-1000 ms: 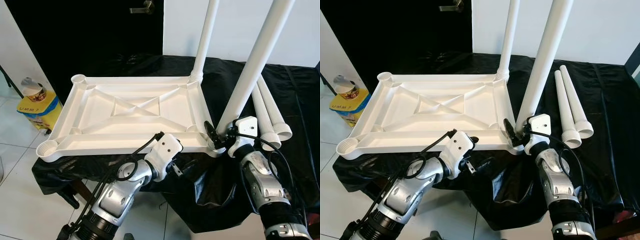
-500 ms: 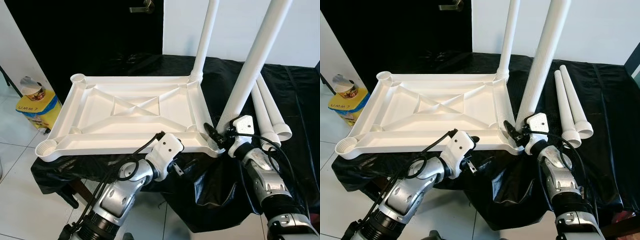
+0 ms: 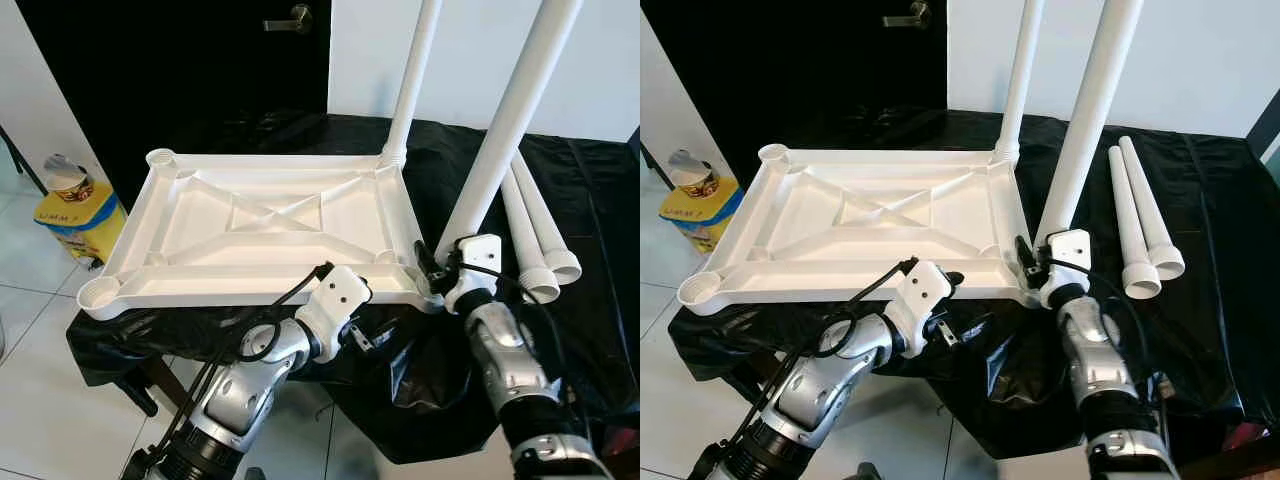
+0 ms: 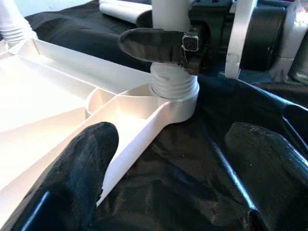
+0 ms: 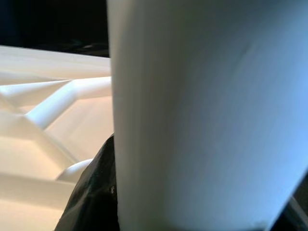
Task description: Building children table
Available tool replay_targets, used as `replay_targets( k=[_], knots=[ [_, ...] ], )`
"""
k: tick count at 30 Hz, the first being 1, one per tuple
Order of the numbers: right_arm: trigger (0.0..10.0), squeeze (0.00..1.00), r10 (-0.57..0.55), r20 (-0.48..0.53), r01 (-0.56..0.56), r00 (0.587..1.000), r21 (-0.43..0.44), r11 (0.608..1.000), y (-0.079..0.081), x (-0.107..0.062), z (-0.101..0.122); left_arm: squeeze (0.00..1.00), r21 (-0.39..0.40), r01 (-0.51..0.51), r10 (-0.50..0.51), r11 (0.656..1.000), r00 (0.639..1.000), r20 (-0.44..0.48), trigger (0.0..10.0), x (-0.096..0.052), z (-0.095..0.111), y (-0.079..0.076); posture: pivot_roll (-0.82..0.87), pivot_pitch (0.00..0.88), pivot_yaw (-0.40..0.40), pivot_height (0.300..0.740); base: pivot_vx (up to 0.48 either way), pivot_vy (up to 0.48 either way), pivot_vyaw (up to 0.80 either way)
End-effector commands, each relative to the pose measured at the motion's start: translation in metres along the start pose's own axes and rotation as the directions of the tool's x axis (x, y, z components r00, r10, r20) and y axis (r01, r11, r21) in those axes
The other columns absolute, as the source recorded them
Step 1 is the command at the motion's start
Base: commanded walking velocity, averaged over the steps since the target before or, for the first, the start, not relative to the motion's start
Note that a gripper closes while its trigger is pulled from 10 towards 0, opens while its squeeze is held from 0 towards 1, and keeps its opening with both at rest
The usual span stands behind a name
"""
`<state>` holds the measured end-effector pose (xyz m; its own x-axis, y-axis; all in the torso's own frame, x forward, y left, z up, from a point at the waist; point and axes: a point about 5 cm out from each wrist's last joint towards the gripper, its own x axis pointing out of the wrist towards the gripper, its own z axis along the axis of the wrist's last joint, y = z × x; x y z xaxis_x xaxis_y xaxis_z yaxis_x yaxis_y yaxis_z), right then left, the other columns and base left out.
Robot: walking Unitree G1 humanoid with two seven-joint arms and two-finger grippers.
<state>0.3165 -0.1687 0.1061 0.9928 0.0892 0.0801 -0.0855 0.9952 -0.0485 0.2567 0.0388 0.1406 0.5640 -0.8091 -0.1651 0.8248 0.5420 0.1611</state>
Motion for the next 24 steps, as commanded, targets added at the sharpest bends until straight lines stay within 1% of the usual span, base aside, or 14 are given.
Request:
replay_targets(
  k=[1,3,4,5,6,7,8,14,16,17,18,21,23,24],
  knots=[
    [10.0,0.00,-0.122,-0.133,0.124,0.984,0.006,0.992,0.004,-0.015,-0.026,0.00,-0.009,-0.038,0.039,0.999,0.999,0.018,10.0,0.000,0.005,0.004,0.03,0.006,-0.055,0.740,0.000,0.000,0.00],
    [10.0,0.00,-0.122,-0.133,0.124,0.984,0.006,0.992,0.004,-0.015,-0.026,0.00,-0.009,-0.038,0.039,0.999,0.999,0.018,10.0,0.000,0.005,0.004,0.03,0.006,-0.055,0.740,0.000,0.000,0.00],
    [10.0,0.00,-0.160,-0.133,0.163,0.978,0.017,0.986,0.009,-0.017,-0.025,0.00,-0.020,-0.043,0.043,0.999,0.999,0.028,10.0,0.000,0.007,0.005,0.03,0.009,-0.055,0.740,0.000,0.000,0.00],
    [10.0,0.00,-0.168,-0.139,0.179,0.976,0.066,0.982,0.018,-0.019,-0.024,0.00,-0.042,-0.040,0.042,0.998,0.998,0.044,10.0,0.000,0.010,0.004,0.02,0.018,-0.057,0.740,0.000,0.000,0.00],
    [10.0,0.00,-0.168,-0.131,0.182,0.977,0.104,0.978,0.026,-0.020,-0.022,0.00,-0.061,-0.032,0.035,0.998,0.998,0.054,10.0,-0.001,0.011,0.002,0.02,0.026,-0.055,0.740,0.000,0.000,0.00],
    [10.0,0.00,-0.168,-0.131,0.182,0.977,0.104,0.978,0.026,-0.020,-0.022,0.00,-0.061,-0.032,0.035,0.998,0.998,0.054,10.0,-0.001,0.011,0.002,0.02,0.026,-0.055,0.740,0.000,0.000,0.00],
    [10.0,0.00,-0.155,-0.110,0.169,0.982,0.133,0.977,0.034,-0.021,-0.018,0.00,-0.081,-0.020,0.025,0.996,0.998,0.062,10.0,-0.001,0.011,-0.001,0.02,0.029,-0.055,0.740,0.000,0.000,0.00],
    [10.0,0.00,-0.144,-0.094,0.155,0.985,0.126,0.980,0.036,-0.022,-0.016,0.00,-0.082,-0.015,0.020,0.997,0.998,0.059,10.0,-0.001,0.010,-0.004,0.02,0.026,-0.056,0.740,0.000,0.000,0.00],
    [10.0,0.00,-0.098,-0.086,0.108,0.991,0.125,0.986,0.037,-0.021,-0.014,0.00,-0.089,-0.010,0.016,0.996,0.998,0.063,10.0,-0.001,0.011,-0.005,0.03,0.015,-0.055,0.740,0.000,0.000,0.00],
    [10.0,0.00,-0.098,-0.086,0.108,0.991,0.125,0.986,0.037,-0.021,-0.014,0.00,-0.089,-0.010,0.016,0.996,0.998,0.063,10.0,-0.001,0.011,-0.005,0.03,0.015,-0.055,0.740,0.000,0.000,0.00],
    [10.0,1.00,-0.073,-0.071,0.082,0.995,0.119,0.990,0.036,-0.020,-0.011,0.00,-0.085,-0.009,0.014,0.996,0.998,0.061,10.0,-0.002,0.011,-0.004,0.03,0.013,-0.058,0.740,0.000,0.000,0.00],
    [10.0,1.00,-0.040,-0.047,0.045,0.998,0.109,0.993,0.035,-0.018,-0.006,0.00,-0.081,-0.013,0.017,0.997,0.998,0.060,10.0,-0.002,0.011,-0.003,0.03,0.009,-0.058,0.740,0.000,0.000,0.00],
    [10.0,1.00,0.034,-0.022,-0.032,0.999,0.104,0.994,0.034,-0.018,0.001,0.00,-0.077,-0.019,0.023,0.997,0.998,0.056,10.0,-0.002,0.010,0.000,0.03,0.002,-0.058,0.740,0.000,0.000,0.00],
    [10.0,0.94,0.067,-0.015,-0.065,0.998,0.101,0.993,0.033,-0.019,0.003,0.00,-0.080,-0.021,0.026,0.997,0.998,0.055,10.0,-0.002,0.010,0.000,0.03,0.003,-0.057,0.740,0.000,0.000,0.00]
  ],
)
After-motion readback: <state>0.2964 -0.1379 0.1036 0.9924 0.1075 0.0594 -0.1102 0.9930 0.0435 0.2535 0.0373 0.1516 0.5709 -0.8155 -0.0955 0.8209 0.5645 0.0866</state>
